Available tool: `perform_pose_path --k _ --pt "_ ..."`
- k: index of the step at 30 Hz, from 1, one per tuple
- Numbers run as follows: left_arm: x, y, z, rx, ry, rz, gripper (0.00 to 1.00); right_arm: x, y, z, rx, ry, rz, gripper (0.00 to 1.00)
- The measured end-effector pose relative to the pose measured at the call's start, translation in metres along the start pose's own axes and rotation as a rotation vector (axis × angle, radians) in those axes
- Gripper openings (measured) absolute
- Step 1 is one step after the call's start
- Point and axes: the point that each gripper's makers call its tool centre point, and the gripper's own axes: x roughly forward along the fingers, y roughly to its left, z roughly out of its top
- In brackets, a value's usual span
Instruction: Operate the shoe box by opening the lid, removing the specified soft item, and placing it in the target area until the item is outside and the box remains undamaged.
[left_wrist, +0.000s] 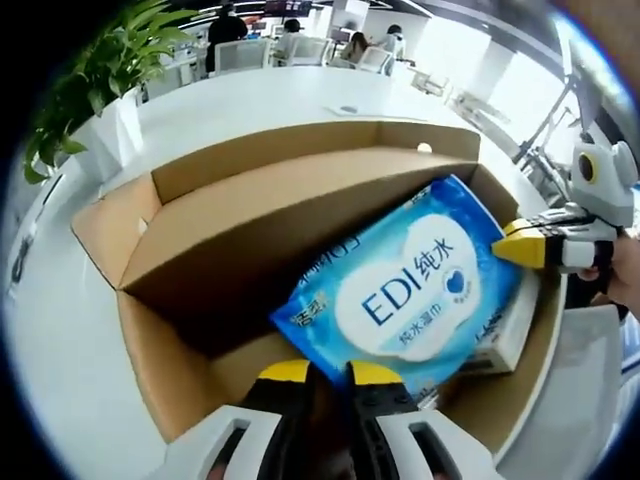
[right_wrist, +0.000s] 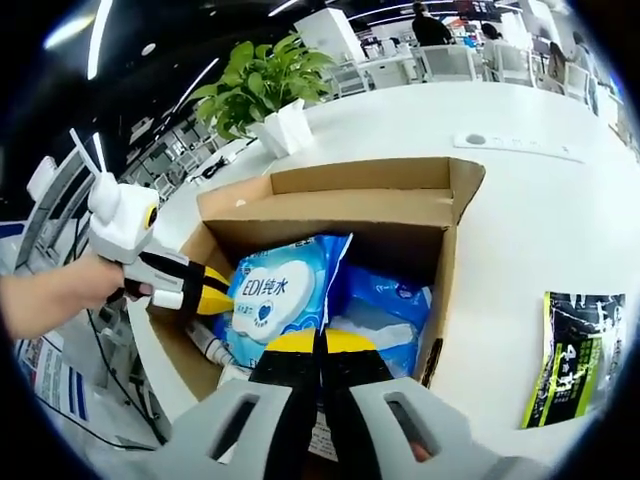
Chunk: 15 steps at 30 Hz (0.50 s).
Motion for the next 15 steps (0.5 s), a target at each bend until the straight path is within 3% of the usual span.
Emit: perform_pose_path --k 8,15 --pt "0.001 0.002 0.003 -0.001 -0.033 0.022 0.02 -0.001 0.001 0.0 -0.002 -0.005 -0.001 0.0" --pt "-0.014 0.006 0.011 -0.028 -0.075 0.013 0.0 -0.002 0.003 0.002 0.007 -0.013 -0.007 0.0"
